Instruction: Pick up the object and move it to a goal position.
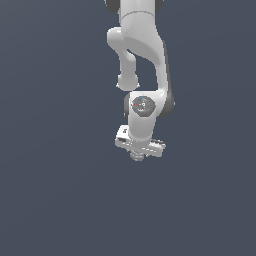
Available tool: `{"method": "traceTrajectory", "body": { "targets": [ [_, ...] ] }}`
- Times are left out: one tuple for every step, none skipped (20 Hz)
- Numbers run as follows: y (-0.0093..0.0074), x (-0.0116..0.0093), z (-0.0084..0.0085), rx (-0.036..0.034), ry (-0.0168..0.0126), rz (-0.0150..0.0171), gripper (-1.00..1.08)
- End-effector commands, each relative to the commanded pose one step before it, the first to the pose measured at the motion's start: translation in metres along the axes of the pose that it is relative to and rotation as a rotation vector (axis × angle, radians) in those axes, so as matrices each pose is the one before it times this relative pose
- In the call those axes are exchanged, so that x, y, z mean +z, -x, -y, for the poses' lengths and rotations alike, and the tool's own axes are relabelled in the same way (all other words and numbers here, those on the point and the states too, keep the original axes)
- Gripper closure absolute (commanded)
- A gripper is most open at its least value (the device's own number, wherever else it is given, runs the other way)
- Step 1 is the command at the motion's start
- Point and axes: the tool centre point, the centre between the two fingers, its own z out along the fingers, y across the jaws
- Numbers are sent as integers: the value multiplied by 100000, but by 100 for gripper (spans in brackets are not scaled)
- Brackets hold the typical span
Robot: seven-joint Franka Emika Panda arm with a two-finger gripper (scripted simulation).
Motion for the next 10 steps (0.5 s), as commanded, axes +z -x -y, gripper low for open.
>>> {"method": "traceTrajectory", "body": {
  "targets": [
    [127,-1694,-23,-3,-49,-127,108],
    [76,-796,-18,0,0,0,108],
    [82,-859,-19,0,0,0,108],
    [87,-918,-20,0,0,0,108],
    [91,-973,-22,0,0,0,108],
    [95,-1026,-23,0,0,0,108],
    [99,-1075,-23,0,0,0,108],
    [102,-1123,-24,0,0,0,108],
    [104,-1168,-25,0,0,0,108],
    [107,-1211,-26,0,0,0,108]
  ]
}}
